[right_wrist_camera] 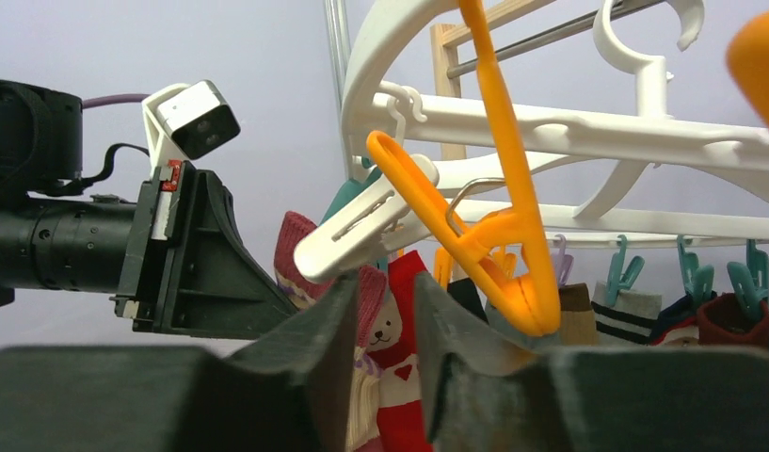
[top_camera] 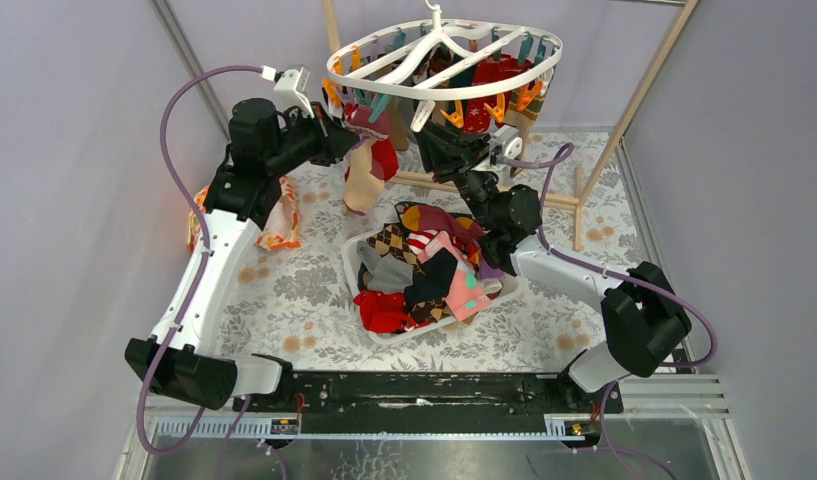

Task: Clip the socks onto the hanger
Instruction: Open the clamp at the hanger.

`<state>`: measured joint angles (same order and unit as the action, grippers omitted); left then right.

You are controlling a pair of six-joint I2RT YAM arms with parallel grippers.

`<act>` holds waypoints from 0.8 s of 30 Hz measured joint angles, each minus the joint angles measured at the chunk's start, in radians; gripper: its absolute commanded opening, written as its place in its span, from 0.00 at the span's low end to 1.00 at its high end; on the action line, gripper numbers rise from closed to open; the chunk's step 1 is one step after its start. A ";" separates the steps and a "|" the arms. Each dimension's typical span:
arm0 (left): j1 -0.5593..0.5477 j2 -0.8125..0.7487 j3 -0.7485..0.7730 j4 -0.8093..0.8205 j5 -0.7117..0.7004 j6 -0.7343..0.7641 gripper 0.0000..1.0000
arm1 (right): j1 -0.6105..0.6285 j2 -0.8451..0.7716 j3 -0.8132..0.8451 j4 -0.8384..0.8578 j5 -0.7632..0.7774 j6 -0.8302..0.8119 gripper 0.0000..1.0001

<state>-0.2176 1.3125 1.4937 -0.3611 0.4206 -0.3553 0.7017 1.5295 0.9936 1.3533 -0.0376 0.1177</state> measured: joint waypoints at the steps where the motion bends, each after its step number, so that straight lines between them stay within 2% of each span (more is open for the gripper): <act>1: 0.001 0.000 0.000 0.000 0.000 0.000 0.00 | 0.000 -0.001 0.000 0.002 0.002 0.000 0.43; 6: 0.003 0.000 0.000 0.000 0.000 0.000 0.00 | 0.001 -0.001 0.000 0.008 0.004 -0.001 0.40; 9: 0.004 0.000 0.000 0.000 0.000 0.000 0.00 | 0.001 -0.001 0.000 0.008 0.004 0.000 0.45; 24: 0.010 0.000 0.014 -0.002 0.001 0.000 0.00 | 0.002 -0.001 0.000 0.003 -0.035 0.010 0.51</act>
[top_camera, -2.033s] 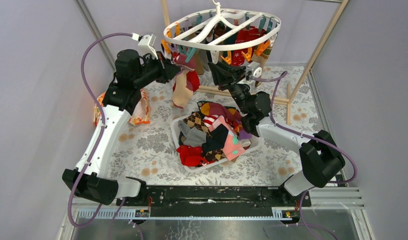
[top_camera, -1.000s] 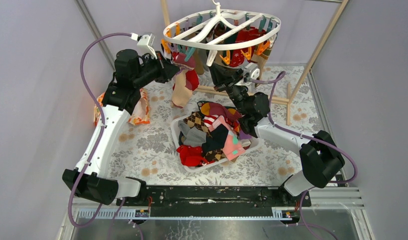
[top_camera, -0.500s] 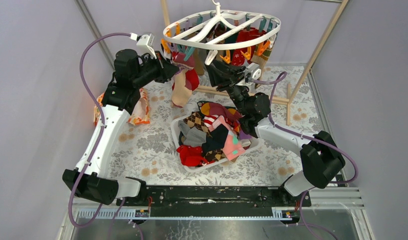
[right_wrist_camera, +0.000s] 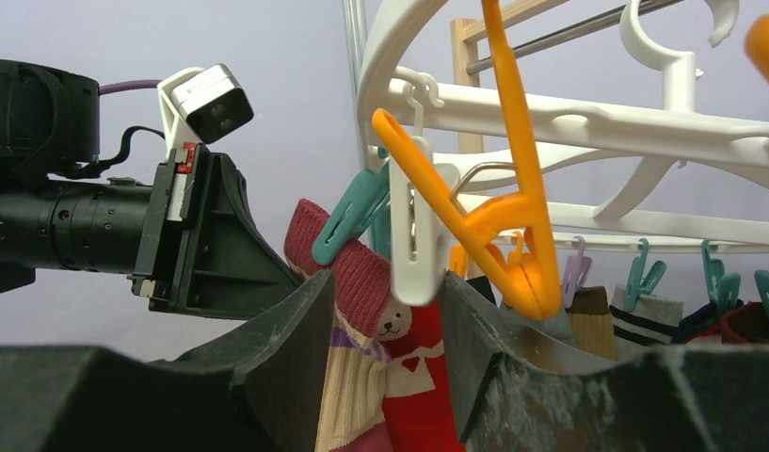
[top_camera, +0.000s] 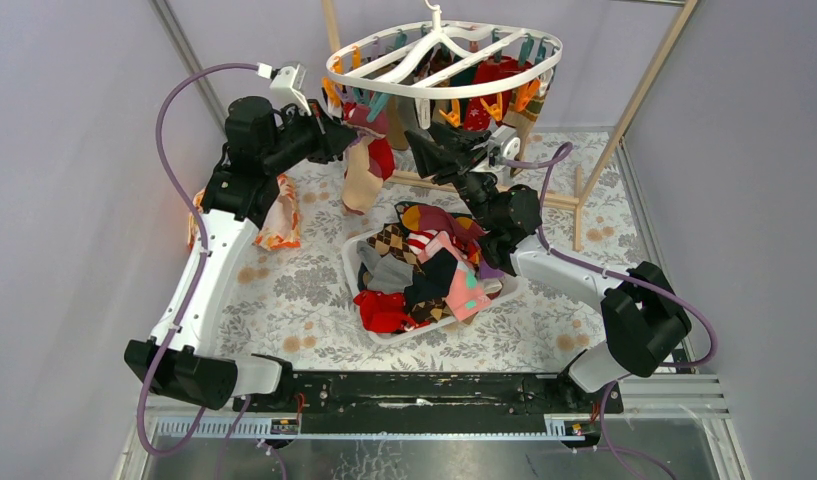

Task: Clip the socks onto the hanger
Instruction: Open the clamp at the hanger.

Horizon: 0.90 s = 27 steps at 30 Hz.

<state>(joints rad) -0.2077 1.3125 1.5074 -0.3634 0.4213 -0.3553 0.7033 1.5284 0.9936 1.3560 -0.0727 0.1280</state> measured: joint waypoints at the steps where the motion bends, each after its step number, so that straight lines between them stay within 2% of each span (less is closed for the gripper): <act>1: 0.000 0.000 0.002 0.000 0.000 0.000 0.00 | 0.000 0.000 0.000 -0.001 0.000 0.000 0.49; 11: 0.002 0.000 0.002 0.000 0.000 0.000 0.00 | 0.000 0.000 0.023 -0.029 0.033 -0.024 0.37; 14: 0.002 0.000 0.002 0.000 0.000 0.000 0.00 | 0.001 0.002 0.045 -0.038 0.043 -0.031 0.25; 17: 0.007 0.000 0.002 0.000 0.000 0.000 0.00 | 0.001 0.006 0.064 -0.041 0.058 -0.035 0.07; 19: 0.011 0.000 0.002 0.000 0.000 0.000 0.09 | 0.001 0.006 0.068 -0.046 0.062 -0.039 0.00; 21: 0.013 -0.001 0.002 0.000 0.000 0.000 0.18 | 0.001 0.006 0.069 -0.052 0.064 -0.038 0.00; 24: 0.013 -0.005 0.003 -0.009 0.000 0.001 0.51 | 0.001 0.006 0.069 -0.066 0.066 -0.037 0.00; 25: 0.013 -0.008 0.006 -0.018 -0.001 0.002 0.59 | 0.002 0.006 0.069 -0.070 0.067 -0.037 0.00; 27: 0.013 -0.013 0.021 -0.040 -0.003 0.004 0.65 | 0.002 0.006 0.069 -0.077 0.071 -0.038 0.00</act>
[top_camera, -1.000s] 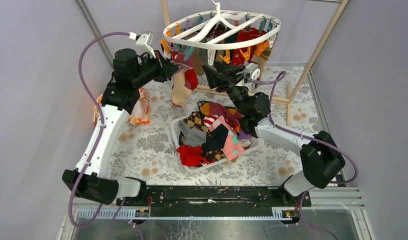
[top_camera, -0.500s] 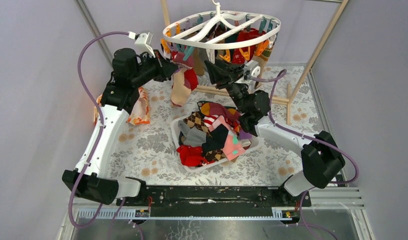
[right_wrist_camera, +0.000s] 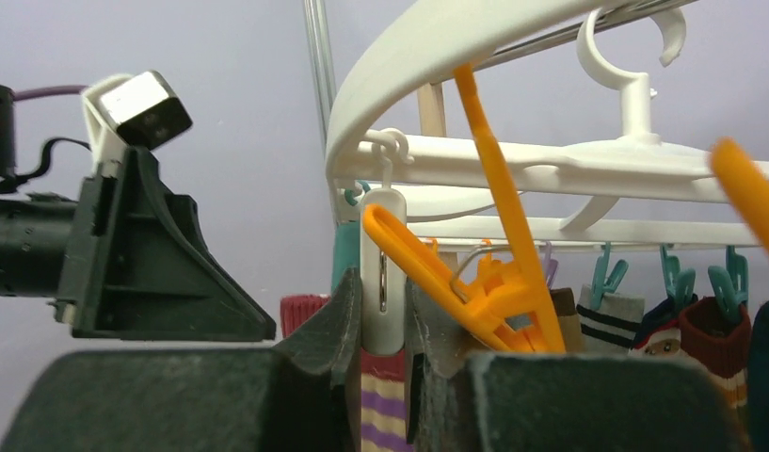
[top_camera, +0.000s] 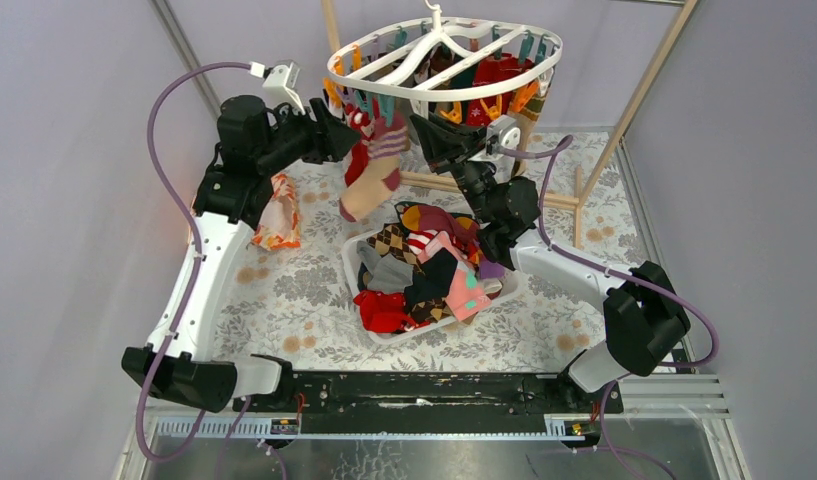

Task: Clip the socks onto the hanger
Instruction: Open the clamp at the hanger.

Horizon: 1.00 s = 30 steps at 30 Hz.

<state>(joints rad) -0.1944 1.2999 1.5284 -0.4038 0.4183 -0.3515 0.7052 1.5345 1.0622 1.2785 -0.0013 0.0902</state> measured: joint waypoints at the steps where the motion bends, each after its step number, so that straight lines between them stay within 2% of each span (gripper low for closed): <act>1: 0.000 -0.003 0.010 -0.012 -0.001 -0.001 0.66 | 0.000 0.000 0.000 -0.005 0.001 0.000 0.00; 10: -0.005 -0.048 0.144 -0.083 0.029 -0.049 0.67 | 0.054 0.011 0.009 -0.010 0.046 -0.029 0.00; 13: -0.037 -0.039 0.195 -0.093 0.048 -0.079 0.67 | 0.078 0.028 0.024 -0.007 0.074 -0.046 0.00; 20: -0.151 0.061 0.294 -0.106 0.064 -0.112 0.66 | 0.125 0.051 0.046 0.000 0.145 -0.103 0.00; 30: -0.173 0.166 0.317 -0.098 0.058 -0.137 0.60 | 0.154 0.057 0.057 -0.002 0.195 -0.141 0.00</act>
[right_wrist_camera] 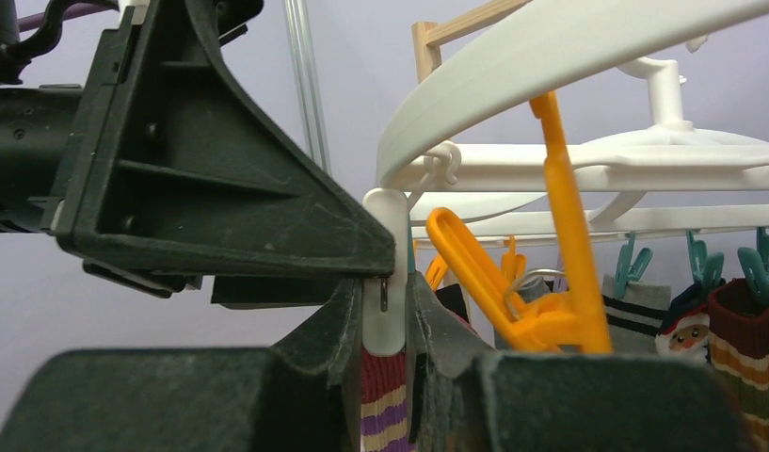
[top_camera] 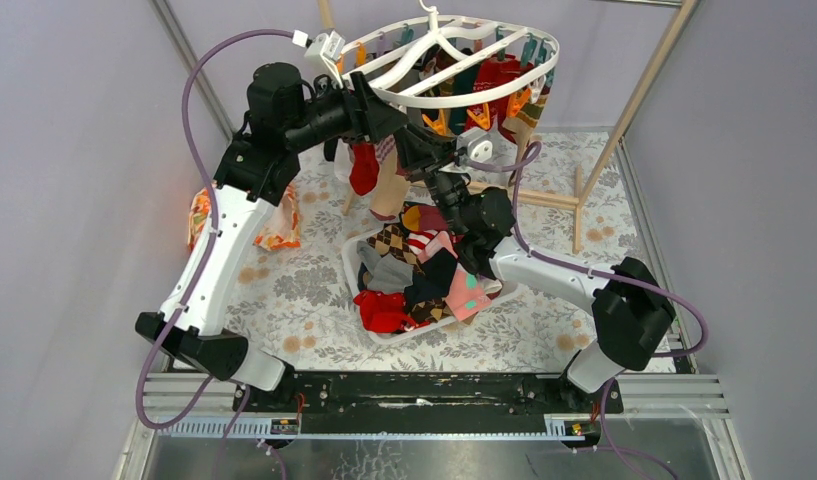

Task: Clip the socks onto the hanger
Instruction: Open the clamp at the hanger.

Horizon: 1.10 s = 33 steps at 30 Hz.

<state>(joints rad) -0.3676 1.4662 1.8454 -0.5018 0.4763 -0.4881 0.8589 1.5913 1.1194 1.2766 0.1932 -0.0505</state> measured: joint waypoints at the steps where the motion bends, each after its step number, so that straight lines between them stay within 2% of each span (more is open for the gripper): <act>1: -0.003 0.007 0.008 0.002 -0.002 -0.001 0.60 | 0.002 0.001 0.001 0.000 0.000 -0.002 0.00; 6: -0.009 0.026 0.025 0.026 -0.005 -0.010 0.57 | 0.006 0.003 0.006 0.000 0.001 -0.009 0.00; 9: -0.010 0.032 0.030 0.038 -0.006 -0.013 0.52 | 0.007 0.003 0.006 -0.002 0.002 -0.011 0.00; 11: -0.010 0.035 0.032 0.039 -0.006 -0.015 0.43 | 0.007 0.003 0.007 -0.008 0.004 -0.013 0.00; 13: -0.010 0.037 0.033 0.045 -0.004 -0.017 0.28 | 0.007 0.003 0.012 -0.021 0.006 -0.015 0.01; 14: -0.012 0.037 0.034 0.046 -0.007 -0.017 0.22 | 0.007 0.003 0.013 -0.023 0.008 -0.016 0.05; 16: -0.013 0.038 0.036 0.053 -0.013 -0.007 0.10 | 0.007 0.003 0.015 -0.024 0.009 -0.016 0.18; 18: -0.013 0.038 0.036 0.058 -0.013 0.002 0.03 | 0.007 0.001 0.018 -0.032 0.012 -0.016 0.34; 20: -0.013 0.039 0.035 0.058 -0.018 0.005 0.00 | 0.008 -0.009 0.015 -0.057 0.021 -0.013 0.95; 21: -0.013 0.039 0.034 0.063 -0.019 0.004 0.00 | 0.009 -0.019 0.008 -0.079 0.024 -0.004 0.99; 24: -0.016 0.036 0.030 0.074 -0.022 0.005 0.00 | 0.020 -0.078 -0.048 -0.203 0.037 0.000 1.00; 29: -0.017 0.032 0.019 0.083 -0.025 0.012 0.00 | 0.025 -0.262 -0.158 -0.543 0.079 0.055 1.00; 33: -0.017 0.032 0.019 0.083 -0.028 0.020 0.00 | 0.025 -0.473 -0.230 -0.853 0.125 0.192 1.00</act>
<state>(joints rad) -0.3843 1.4982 1.8641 -0.4191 0.4484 -0.4679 0.8841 1.1183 0.8898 0.4232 0.3183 0.1413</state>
